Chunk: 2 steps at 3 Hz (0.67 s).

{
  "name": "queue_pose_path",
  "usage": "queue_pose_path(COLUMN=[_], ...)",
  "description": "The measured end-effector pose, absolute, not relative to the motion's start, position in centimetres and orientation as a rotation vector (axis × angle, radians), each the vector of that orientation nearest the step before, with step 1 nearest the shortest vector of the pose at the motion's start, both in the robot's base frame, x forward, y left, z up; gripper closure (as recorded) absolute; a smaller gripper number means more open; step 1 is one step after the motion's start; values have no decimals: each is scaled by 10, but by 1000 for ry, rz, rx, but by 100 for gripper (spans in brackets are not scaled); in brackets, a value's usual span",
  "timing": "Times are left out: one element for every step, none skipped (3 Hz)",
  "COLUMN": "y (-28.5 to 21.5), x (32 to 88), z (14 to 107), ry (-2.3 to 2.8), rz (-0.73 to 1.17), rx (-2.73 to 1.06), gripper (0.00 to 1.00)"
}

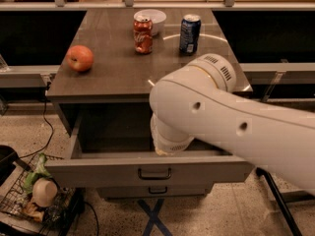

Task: Open top drawer

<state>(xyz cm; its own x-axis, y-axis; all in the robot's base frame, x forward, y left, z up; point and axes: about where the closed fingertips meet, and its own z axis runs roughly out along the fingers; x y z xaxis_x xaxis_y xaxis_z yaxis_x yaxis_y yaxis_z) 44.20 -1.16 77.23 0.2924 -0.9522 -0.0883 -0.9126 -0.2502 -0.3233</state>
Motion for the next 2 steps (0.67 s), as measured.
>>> queue_pose_path(y=[-25, -43], x=[487, 529], z=[759, 735], ry=[1740, 1818], rz=[-177, -125], rx=[-2258, -2224], gripper=[100, 100])
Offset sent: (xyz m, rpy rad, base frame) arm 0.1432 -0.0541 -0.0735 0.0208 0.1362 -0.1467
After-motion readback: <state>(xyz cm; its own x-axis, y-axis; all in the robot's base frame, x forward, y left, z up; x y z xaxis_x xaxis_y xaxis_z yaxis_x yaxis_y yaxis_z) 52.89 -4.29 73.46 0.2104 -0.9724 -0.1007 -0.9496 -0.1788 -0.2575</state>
